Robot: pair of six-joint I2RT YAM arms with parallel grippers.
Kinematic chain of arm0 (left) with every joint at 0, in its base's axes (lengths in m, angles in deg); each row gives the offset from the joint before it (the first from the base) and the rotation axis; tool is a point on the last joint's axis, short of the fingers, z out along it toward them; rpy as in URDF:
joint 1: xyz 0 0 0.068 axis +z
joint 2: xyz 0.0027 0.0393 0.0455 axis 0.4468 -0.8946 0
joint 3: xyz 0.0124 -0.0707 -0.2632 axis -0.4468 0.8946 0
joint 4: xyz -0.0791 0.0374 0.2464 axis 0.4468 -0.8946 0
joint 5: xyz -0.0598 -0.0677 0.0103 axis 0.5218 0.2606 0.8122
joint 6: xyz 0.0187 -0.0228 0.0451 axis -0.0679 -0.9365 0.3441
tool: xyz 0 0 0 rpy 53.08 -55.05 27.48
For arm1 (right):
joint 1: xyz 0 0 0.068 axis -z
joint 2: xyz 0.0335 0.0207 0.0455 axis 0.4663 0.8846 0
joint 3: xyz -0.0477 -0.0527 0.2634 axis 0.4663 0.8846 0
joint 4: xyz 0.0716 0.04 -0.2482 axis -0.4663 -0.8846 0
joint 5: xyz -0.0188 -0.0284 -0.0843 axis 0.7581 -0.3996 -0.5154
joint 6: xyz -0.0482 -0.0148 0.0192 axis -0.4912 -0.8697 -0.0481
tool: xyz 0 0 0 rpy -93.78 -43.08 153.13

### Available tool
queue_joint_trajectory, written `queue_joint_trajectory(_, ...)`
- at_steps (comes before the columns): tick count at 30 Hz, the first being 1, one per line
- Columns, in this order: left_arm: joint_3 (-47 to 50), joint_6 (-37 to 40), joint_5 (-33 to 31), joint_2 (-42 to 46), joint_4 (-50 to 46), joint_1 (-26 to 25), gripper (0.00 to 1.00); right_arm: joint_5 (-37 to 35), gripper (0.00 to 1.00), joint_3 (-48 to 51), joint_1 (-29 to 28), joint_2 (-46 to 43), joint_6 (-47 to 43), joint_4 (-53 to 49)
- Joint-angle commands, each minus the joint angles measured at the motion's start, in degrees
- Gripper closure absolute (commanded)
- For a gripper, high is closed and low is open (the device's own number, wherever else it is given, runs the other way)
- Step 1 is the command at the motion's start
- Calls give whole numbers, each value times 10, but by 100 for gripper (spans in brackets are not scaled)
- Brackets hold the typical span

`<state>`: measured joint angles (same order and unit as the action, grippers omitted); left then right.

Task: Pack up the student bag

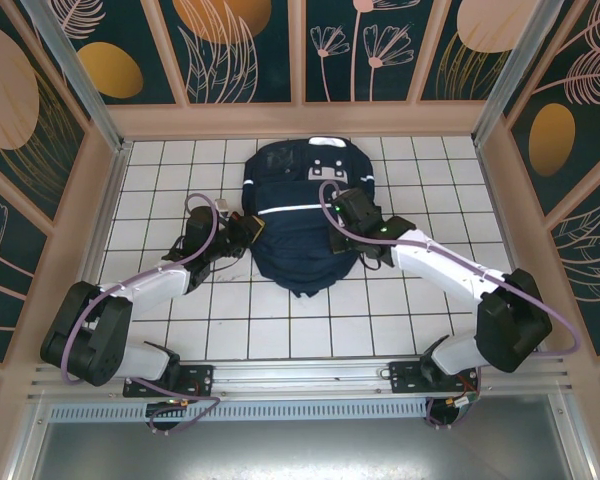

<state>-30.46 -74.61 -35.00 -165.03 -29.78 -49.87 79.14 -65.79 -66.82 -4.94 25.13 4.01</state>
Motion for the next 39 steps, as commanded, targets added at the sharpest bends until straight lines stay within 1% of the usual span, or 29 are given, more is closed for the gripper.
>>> queue_joint_trajectory(1, 3, 22, -51, 6, -20, 16, 100, -84, 100, 7, 37, -25, -23, -22)
queue_joint_trajectory(7, 4, 25, -49, 6, -20, 21, 100, -75, 100, 16, 72, -35, -50, -10)
queue_joint_trajectory(8, 2, 26, -48, 6, -19, 21, 100, -57, 100, 16, 74, -35, -56, -5)
queue_joint_trajectory(9, 3, 29, -47, 6, -21, 23, 100, -32, 100, 14, 95, -33, -64, 4)
queue_joint_trajectory(12, -6, 44, -38, 2, -37, 26, 100, 17, 100, 3, 121, -14, -85, 27)
queue_joint_trajectory(15, -6, 55, -36, 6, -52, 33, 100, 45, 100, -20, 137, 16, -118, 25)
queue_joint_trajectory(18, 2, 62, -35, 12, -61, 41, 100, 54, 100, -29, 141, 30, -165, 30)
queue_joint_trajectory(22, 7, 71, -28, 13, -68, 52, 100, 47, 100, -45, 155, 37, -204, 35)
queue_joint_trajectory(26, 5, 83, -24, 16, -78, 60, 100, 72, 100, -54, 179, 38, -243, 39)
queue_joint_trajectory(31, 3, 95, -25, 17, -89, 73, 100, 173, 100, -71, 190, 42, -301, 9)
queue_joint_trajectory(36, -4, 116, -23, 18, -105, 87, 100, 331, 100, -94, 197, 51, -340, -26)
queue_joint_trajectory(39, -12, 126, -26, 25, -119, 87, 100, 370, 100, -91, 179, 49, -338, -22)
